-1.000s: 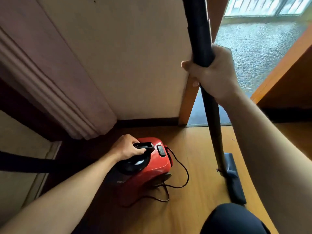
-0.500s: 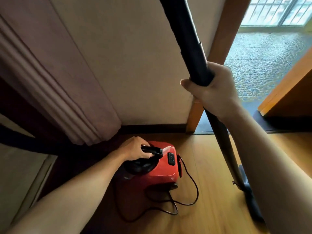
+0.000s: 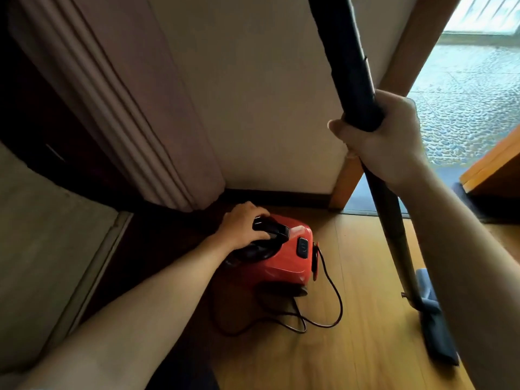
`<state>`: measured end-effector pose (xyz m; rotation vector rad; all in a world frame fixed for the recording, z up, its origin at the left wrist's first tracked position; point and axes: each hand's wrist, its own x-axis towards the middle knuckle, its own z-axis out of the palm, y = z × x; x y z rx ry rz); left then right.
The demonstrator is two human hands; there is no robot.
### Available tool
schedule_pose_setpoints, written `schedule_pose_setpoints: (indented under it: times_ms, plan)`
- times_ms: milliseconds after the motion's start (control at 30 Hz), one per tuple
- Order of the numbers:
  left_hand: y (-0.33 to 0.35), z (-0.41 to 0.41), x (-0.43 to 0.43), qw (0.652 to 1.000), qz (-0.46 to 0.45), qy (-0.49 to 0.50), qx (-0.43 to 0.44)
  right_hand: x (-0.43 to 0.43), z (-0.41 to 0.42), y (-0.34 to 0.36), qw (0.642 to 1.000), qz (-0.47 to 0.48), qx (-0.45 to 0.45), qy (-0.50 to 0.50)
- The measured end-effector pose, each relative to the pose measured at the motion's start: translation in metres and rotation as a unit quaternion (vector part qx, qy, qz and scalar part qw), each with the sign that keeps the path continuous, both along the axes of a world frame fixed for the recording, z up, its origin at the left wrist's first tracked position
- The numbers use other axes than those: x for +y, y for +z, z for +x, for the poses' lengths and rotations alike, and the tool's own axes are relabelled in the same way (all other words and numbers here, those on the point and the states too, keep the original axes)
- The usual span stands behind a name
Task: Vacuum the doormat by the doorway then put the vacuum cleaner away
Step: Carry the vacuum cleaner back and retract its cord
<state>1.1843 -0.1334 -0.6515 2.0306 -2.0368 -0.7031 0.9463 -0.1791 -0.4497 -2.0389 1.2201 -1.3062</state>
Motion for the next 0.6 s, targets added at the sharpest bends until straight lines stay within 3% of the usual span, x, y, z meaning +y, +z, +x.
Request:
schedule_pose_setpoints:
  times_ms: [133, 300, 467, 533, 600]
  plan:
    - [-0.009, 0.004, 0.032, 0.988, -0.04, 0.131, 0.065, -0.001, -0.002, 0.002, 1.0, 0.002, 0.01, 0.004]
    - [-0.017, -0.006, 0.073, 0.953, 0.002, 0.273, 0.133, 0.002, -0.003, 0.002, 1.0, -0.005, 0.018, 0.008]
    - [-0.028, -0.044, 0.099, 0.885, 0.048, 0.308, 0.347, 0.007, -0.003, -0.003, 0.999, -0.012, 0.023, 0.027]
    - [-0.024, -0.061, 0.096, 0.867, 0.03, 0.31, 0.388, 0.008, -0.004, -0.003, 0.999, -0.019, 0.024, 0.027]
    - [-0.016, -0.075, 0.087, 0.829, 0.015, 0.343, 0.442, 0.008, -0.006, -0.001, 0.999, -0.026, 0.017, 0.027]
